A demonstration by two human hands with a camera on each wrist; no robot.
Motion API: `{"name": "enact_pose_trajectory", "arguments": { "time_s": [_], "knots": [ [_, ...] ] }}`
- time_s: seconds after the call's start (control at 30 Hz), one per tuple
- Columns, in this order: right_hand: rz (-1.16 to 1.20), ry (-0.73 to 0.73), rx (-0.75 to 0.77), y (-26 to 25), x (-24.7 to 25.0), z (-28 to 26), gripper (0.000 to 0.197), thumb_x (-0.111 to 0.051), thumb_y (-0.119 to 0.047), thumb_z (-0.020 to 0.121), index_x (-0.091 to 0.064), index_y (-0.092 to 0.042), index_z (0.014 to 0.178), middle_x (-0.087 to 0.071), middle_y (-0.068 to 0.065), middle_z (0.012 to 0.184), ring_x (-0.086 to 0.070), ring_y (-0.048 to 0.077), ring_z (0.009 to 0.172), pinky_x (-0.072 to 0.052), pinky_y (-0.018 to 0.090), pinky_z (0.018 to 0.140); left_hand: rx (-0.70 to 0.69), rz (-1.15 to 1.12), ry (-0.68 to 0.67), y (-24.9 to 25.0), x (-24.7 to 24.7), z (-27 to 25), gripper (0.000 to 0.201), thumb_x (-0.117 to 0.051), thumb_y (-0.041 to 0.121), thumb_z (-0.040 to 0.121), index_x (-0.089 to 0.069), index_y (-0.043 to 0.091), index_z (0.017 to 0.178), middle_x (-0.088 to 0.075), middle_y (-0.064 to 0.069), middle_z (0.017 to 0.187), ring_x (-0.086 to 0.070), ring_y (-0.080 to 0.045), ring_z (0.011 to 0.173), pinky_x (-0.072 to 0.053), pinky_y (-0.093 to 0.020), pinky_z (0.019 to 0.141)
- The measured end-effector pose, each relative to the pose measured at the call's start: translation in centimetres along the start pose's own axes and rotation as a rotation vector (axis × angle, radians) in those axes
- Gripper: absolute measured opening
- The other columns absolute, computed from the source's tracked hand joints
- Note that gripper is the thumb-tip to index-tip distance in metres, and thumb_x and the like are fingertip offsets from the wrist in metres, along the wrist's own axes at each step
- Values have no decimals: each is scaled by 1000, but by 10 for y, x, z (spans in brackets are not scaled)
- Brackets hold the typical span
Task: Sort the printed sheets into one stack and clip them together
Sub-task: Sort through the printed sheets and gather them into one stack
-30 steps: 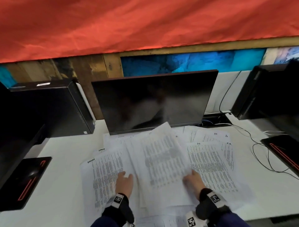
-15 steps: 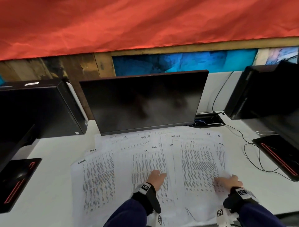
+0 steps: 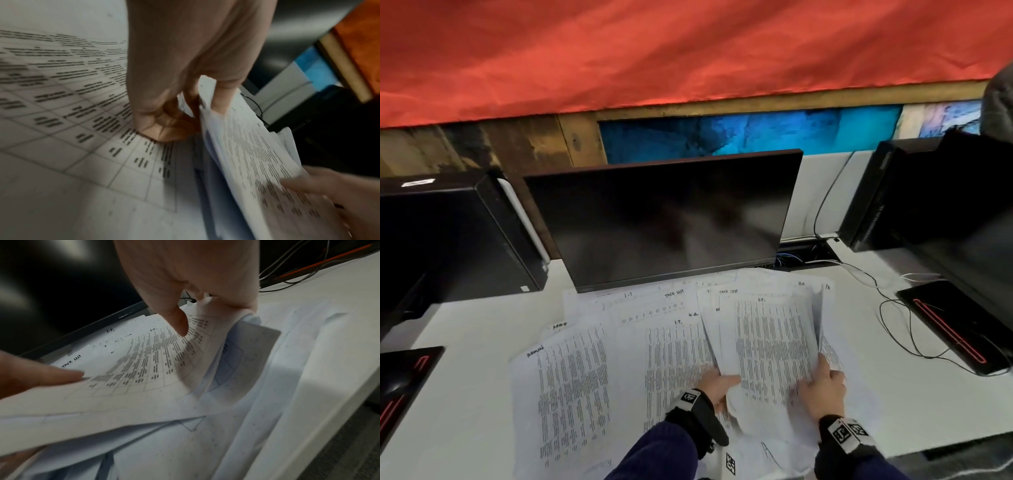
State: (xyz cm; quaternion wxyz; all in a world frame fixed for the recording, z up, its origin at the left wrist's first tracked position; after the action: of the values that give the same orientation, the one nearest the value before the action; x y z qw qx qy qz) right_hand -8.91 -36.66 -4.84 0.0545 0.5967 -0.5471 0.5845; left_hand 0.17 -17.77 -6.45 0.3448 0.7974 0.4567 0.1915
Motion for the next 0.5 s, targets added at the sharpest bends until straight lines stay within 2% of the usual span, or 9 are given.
{"name": "enact_pose_trajectory", "arguments": {
  "time_s": [0.03, 0.07, 0.13, 0.23, 0.3, 0.4, 0.5],
  "knots": [
    [11, -8, 4, 2, -3, 0, 70, -55, -10, 86, -21, -15, 147, -35, 21, 131, -40, 42, 119, -37, 49, 102, -38, 70, 23, -1, -3, 0, 27, -63, 18, 78, -66, 13, 104, -67, -7, 102, -63, -23, 92, -51, -31, 83],
    [18, -9, -1, 2, -4, -2, 72, -55, -12, 84, -20, -17, 147, -36, 20, 129, -42, 43, 116, -39, 49, 102, -72, 140, 58, 1, -4, -4, 33, -59, 14, 82, -62, 10, 115, -65, -6, 109, -61, -22, 100, -49, -31, 89],
    [26, 3, -4, 5, -4, 0, 70, -54, -13, 82, -22, -17, 144, -37, 19, 124, -46, 43, 111, -41, 50, 100, -128, 234, 113, 4, -5, -12, 38, -49, 9, 91, -51, 8, 130, -60, -6, 121, -56, -20, 107, -44, -25, 90],
    [74, 40, 4, 5, -2, 4, 65, -52, -9, 83, -26, -16, 142, -35, 20, 127, -46, 43, 112, -40, 50, 101, -198, 291, 178, 4, 1, -18, 44, -40, 12, 96, -40, 14, 140, -51, -2, 136, -50, -21, 123, -39, -25, 100],
    [135, 17, -26, 5, -2, 8, 64, -52, -9, 83, -29, -17, 142, -32, 21, 131, -47, 45, 113, -39, 50, 103, -248, 323, 202, 4, 8, -23, 46, -39, 12, 98, -35, 14, 144, -46, -1, 142, -45, -20, 130, -35, -30, 110],
    [260, 25, -87, 4, -1, 8, 63, -56, -16, 84, -33, -12, 143, -31, 19, 133, -48, 43, 113, -40, 49, 103, -308, 341, 208, 2, 27, -31, 44, -39, 10, 99, -37, 12, 143, -48, -3, 139, -45, -20, 130, -33, -28, 108],
    [375, 68, -114, 4, 4, 9, 74, -60, -24, 83, -25, -8, 146, -34, 24, 138, -44, 42, 121, -35, 45, 104, -306, 294, 233, -9, 57, -33, 44, -42, 10, 98, -38, 11, 141, -49, -6, 139, -47, -22, 128, -36, -32, 108]
  ]
}}
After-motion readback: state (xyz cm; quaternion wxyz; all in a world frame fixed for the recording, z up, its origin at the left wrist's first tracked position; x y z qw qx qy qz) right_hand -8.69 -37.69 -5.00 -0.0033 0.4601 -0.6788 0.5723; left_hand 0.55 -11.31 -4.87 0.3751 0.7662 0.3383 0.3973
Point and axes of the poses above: each hand's wrist, its own z-axis towards the middle knuckle, its own x-axis out of the back of the hand, y = z × x, the point moved 1 cm from there along z, towards the middle knuckle
